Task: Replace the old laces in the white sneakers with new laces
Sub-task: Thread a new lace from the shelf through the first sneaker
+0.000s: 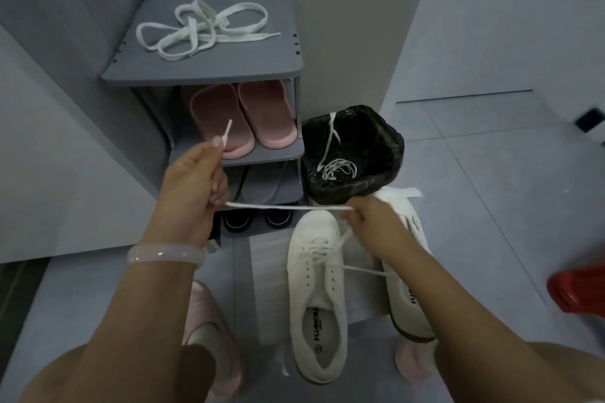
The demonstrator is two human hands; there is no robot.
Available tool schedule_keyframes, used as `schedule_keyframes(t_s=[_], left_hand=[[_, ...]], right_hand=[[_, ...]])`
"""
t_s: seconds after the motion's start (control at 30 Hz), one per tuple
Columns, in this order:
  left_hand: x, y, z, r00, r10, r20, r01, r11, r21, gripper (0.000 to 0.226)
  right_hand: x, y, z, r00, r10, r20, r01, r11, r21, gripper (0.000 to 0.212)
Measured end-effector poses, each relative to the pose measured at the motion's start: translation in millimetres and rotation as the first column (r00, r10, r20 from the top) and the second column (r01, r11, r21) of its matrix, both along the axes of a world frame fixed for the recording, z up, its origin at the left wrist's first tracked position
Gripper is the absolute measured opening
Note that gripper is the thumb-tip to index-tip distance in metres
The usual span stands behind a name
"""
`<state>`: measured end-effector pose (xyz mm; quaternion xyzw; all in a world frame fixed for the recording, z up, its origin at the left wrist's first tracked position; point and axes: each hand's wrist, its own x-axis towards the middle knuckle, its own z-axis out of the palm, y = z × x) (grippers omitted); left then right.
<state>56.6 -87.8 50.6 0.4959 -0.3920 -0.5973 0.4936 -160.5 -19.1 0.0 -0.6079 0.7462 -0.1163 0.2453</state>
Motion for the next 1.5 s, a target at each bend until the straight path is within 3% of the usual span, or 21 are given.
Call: schedule_keyframes(t_s=[0.03, 0.07, 0.1, 0.13, 0.17, 0.2, 0.23, 0.27, 0.3, 0.33, 0.4, 0.47, 0.57, 0.67, 0.8, 0.87, 1.0, 1.2, 1.27, 1.4, 1.5], left_hand=[[-1, 1, -2, 0.997, -0.005, 0.082, 0.006, 1.000, -0.010, 0.021], [-3, 3, -6, 0.987, -0.018, 0.162, 0.022, 1.000, -0.019, 0.022], [-5, 4, -10, 0.970, -0.046, 0.237, 0.054, 0.998, -0.026, 0.022], [-7, 5, -15, 0.948, -0.087, 0.308, 0.100, 0.995, -0.028, 0.023], [-10, 6, -21, 0.916, -0.135, 0.377, 0.155, 0.988, -0.022, 0.023], [-12, 8, -28, 0.877, -0.185, 0.443, 0.210, 0.978, -0.008, 0.023], [-15, 10, -34, 0.839, -0.231, 0.493, 0.258, 0.966, 0.013, 0.022], [-17, 12, -40, 0.804, -0.268, 0.530, 0.296, 0.955, 0.033, 0.019], [-20, 14, -46, 0.775, -0.292, 0.561, 0.322, 0.946, 0.047, 0.018], [-22, 15, -51, 0.742, -0.303, 0.597, 0.342, 0.938, 0.051, 0.018], [-23, 17, -59, 0.644, -0.309, 0.700, 0.387, 0.921, 0.050, 0.016], [-24, 19, -65, 0.530, -0.318, 0.786, 0.436, 0.897, 0.069, 0.010], [-28, 26, -74, 0.366, -0.344, 0.865, 0.482, 0.865, 0.140, 0.008], [-33, 36, -85, 0.247, -0.392, 0.886, 0.533, 0.819, 0.214, 0.014], [-36, 44, -96, 0.163, -0.405, 0.900, 0.592, 0.769, 0.239, 0.017], [-38, 46, -99, 0.137, -0.355, 0.925, 0.608, 0.767, 0.205, 0.018], [-41, 50, -105, 0.118, -0.295, 0.948, 0.627, 0.763, 0.160, 0.020], [-46, 51, -110, 0.060, -0.311, 0.948, 0.689, 0.700, 0.186, 0.017], [-47, 52, -112, 0.123, -0.357, 0.926, 0.663, 0.724, 0.191, 0.014], [-45, 52, -114, 0.401, -0.443, 0.802, 0.475, 0.849, 0.231, 0.024], [-45, 53, -109, 0.329, -0.500, 0.801, 0.554, 0.789, 0.265, 0.019]], right_hand=[[-4, -1, -2, 0.991, -0.131, 0.006, 0.131, 0.989, -0.065, 0.022], [-6, -3, -5, 0.949, -0.277, 0.148, 0.290, 0.954, -0.079, 0.022], [-5, -4, -7, 0.806, -0.412, 0.425, 0.455, 0.890, 0.000, 0.021], [-2, -5, -6, 0.518, -0.492, 0.700, 0.555, 0.816, 0.163, 0.021], [0, -5, -3, 0.199, -0.486, 0.851, 0.576, 0.761, 0.299, 0.020], [2, -5, -2, -0.027, -0.424, 0.905, 0.561, 0.743, 0.366, 0.017], [2, -6, 0, -0.146, -0.355, 0.924, 0.549, 0.747, 0.374, 0.015], [2, -7, 1, -0.191, -0.288, 0.938, 0.547, 0.762, 0.346, 0.015], [1, -9, 1, -0.162, -0.245, 0.956, 0.547, 0.784, 0.294, 0.016], [-1, -10, 0, -0.049, -0.230, 0.972, 0.542, 0.811, 0.219, 0.019], [-3, -11, -7, 0.362, -0.254, 0.897, 0.476, 0.878, 0.057, 0.030], [-3, -8, -13, 0.744, -0.216, 0.632, 0.325, 0.944, -0.060, 0.049], [6, 2, -24, 0.979, -0.045, 0.201, 0.047, 0.999, -0.006, 0.054], [15, 10, -28, 0.997, 0.071, -0.031, -0.070, 0.996, 0.047, 0.028], [22, 15, -29, 0.958, 0.272, 0.087, -0.286, 0.927, 0.243, 0.026], [25, 19, -36, 0.952, 0.301, 0.055, -0.305, 0.922, 0.240, 0.028], [29, 20, -47, 0.960, 0.276, 0.053, -0.280, 0.931, 0.235, 0.029], [31, 24, -48, 0.965, 0.101, 0.243, -0.159, 0.961, 0.229, 0.031], [33, 27, -52, 0.952, 0.034, 0.305, -0.111, 0.965, 0.239, 0.030], [35, 25, -56, 0.939, -0.050, 0.340, -0.047, 0.961, 0.271, 0.029], [35, 23, -61, 0.944, -0.077, 0.320, -0.021, 0.956, 0.292, 0.026]])
